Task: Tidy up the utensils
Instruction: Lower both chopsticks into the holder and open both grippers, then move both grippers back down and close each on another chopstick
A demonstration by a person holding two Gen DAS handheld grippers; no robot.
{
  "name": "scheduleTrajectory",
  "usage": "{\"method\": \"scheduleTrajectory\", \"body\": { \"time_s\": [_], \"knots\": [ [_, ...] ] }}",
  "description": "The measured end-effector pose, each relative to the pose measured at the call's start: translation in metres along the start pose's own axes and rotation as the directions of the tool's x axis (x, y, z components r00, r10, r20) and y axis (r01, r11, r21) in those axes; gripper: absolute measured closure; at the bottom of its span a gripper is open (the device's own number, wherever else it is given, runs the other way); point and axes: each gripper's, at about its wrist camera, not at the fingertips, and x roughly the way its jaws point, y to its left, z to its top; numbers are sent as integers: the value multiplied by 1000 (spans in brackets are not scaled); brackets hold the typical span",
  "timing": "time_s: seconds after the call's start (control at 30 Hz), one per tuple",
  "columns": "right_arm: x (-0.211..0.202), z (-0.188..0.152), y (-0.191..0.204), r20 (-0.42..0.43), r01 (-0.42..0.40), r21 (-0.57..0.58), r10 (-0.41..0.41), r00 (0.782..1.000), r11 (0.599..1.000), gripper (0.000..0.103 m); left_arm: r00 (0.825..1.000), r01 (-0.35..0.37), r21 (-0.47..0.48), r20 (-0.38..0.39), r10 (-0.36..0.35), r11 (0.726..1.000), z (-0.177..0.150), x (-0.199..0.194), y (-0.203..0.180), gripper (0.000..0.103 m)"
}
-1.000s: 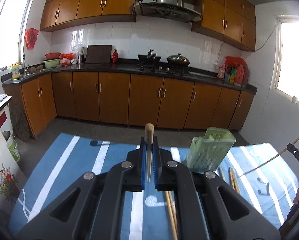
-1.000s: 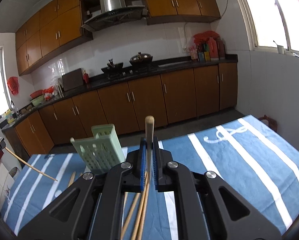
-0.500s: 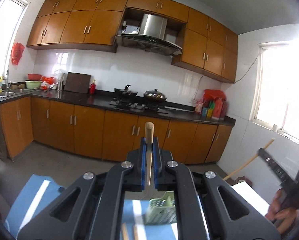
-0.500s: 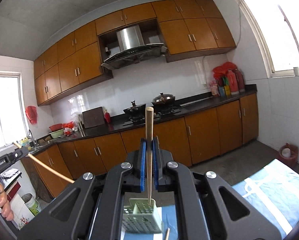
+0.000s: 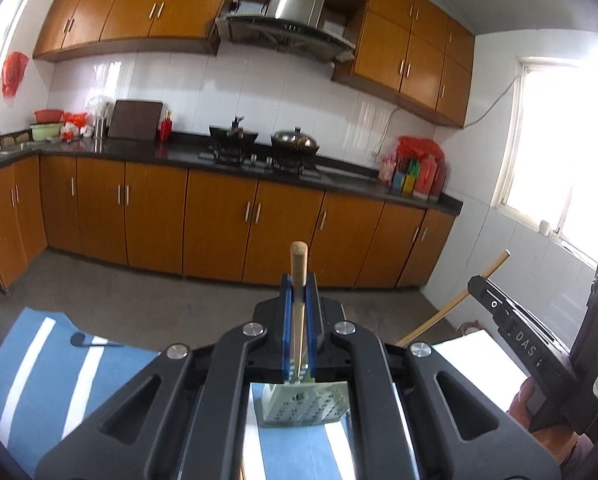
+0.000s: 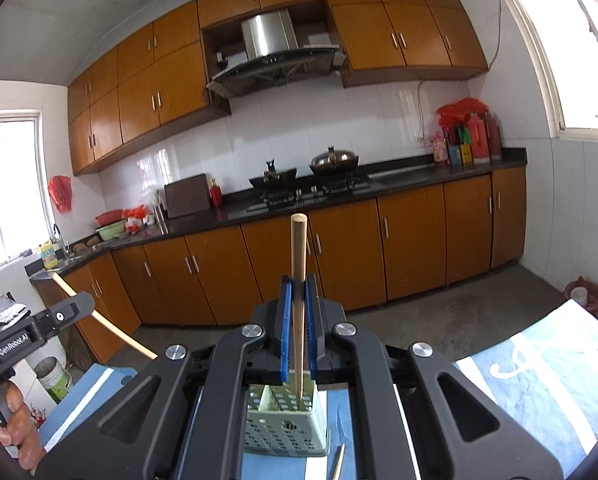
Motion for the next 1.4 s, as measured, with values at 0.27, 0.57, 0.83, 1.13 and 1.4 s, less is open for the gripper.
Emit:
{"method": "scheduleTrajectory", "body": {
  "time_s": [0.27,0.57,0.83,1.13,1.4],
  "knots": [
    [8,-11,-4,-56,5,21,-4,998,1000,95,998,-28,-7,-59,28,1000,-19,19,12,96],
    [-30,3,-12,0,19,31,-19,1000,999,70,999,-47,-54,-6,46,997,-12,-14,27,80],
    [-68,-45,-47,-121,136,-4,-136,983,991,66,994,-109,-48,-19,109,993,-43,-65,53,71],
    [-39,-173,-71,-493,129,14,-106,863,991,74,922,-214,-1,-331,201,977,-165,-49,96,70],
    [-21,-219,-52,-598,104,-34,-104,795,994,80,881,-187,-5,-444,165,982,-212,-41,94,70]
  ]
}}
